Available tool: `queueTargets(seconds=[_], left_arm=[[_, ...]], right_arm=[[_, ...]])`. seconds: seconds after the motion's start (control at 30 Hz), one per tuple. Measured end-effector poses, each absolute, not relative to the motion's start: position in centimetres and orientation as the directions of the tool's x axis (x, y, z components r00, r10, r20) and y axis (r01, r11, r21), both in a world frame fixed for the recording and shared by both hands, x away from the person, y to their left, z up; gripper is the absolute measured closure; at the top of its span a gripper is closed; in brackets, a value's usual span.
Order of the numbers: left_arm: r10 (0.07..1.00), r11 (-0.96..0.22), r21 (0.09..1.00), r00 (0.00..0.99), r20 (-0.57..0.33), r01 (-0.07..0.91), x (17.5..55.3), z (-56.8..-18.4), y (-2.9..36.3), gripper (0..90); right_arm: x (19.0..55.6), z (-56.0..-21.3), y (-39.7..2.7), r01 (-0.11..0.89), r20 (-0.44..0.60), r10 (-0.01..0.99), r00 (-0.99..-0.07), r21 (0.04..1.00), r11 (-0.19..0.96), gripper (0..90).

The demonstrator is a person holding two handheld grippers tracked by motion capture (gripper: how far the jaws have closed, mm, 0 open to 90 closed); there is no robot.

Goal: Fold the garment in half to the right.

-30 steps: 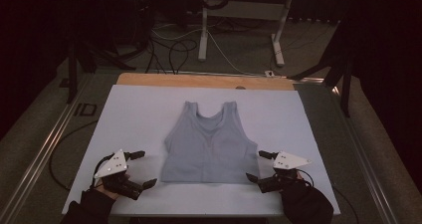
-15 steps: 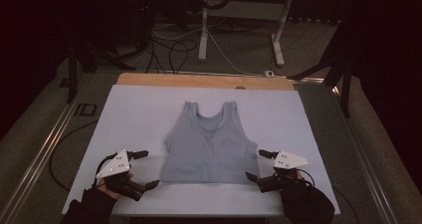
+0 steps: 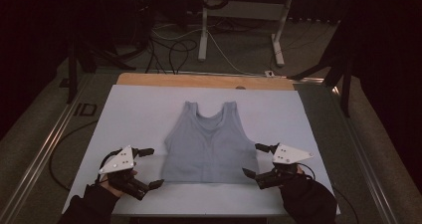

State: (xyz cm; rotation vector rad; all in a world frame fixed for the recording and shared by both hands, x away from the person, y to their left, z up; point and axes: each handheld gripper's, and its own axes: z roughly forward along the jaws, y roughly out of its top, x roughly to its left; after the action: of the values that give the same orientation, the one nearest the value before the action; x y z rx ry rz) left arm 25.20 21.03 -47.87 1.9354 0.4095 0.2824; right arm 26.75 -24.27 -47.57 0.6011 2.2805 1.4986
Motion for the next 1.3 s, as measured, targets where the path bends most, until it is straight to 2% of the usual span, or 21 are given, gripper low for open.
queueTargets(seconds=[0.37,0.5,1.3], left_arm=[[0.449,-0.375,0.914,0.893,0.035,0.153,25.4,-46.0,20.2,0.5],[0.453,-0.394,0.906,0.891,0.042,0.157,25.6,-45.3,20.0,0.5],[0.506,-0.462,0.862,0.86,0.061,0.211,26.4,-44.7,18.3,0.5]], right_arm=[[28.6,-44.1,-22.8,0.135,-0.077,0.528,-0.846,0.926,0.351,8.7],[29.7,-42.7,-21.6,0.089,-0.12,0.504,-0.855,0.924,0.371,8.7],[35.7,-40.9,-14.9,0.055,-0.139,0.42,-0.897,0.908,0.416,8.7]])
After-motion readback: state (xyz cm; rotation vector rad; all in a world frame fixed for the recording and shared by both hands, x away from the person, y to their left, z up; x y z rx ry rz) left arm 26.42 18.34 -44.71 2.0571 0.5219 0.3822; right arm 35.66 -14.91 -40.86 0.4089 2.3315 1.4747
